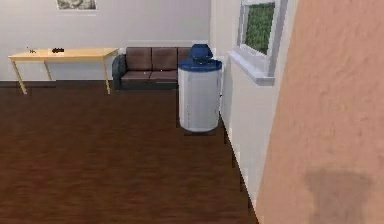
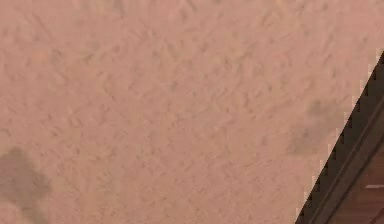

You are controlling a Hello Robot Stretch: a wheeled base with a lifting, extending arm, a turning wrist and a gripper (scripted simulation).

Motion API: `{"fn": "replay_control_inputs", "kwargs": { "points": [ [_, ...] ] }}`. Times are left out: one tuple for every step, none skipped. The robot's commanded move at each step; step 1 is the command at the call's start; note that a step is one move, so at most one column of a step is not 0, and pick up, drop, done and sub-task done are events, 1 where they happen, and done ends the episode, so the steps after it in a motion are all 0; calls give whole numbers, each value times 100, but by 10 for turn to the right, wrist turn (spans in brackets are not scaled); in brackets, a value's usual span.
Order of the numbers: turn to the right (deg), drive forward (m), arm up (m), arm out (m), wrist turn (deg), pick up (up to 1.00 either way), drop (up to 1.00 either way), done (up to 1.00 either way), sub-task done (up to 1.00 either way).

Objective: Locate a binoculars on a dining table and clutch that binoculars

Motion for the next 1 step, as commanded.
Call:
{"fn": "replay_control_inputs", "kwargs": {
  "points": [
    [-30,0,0,0,0,0,0,0,0]
  ]
}}
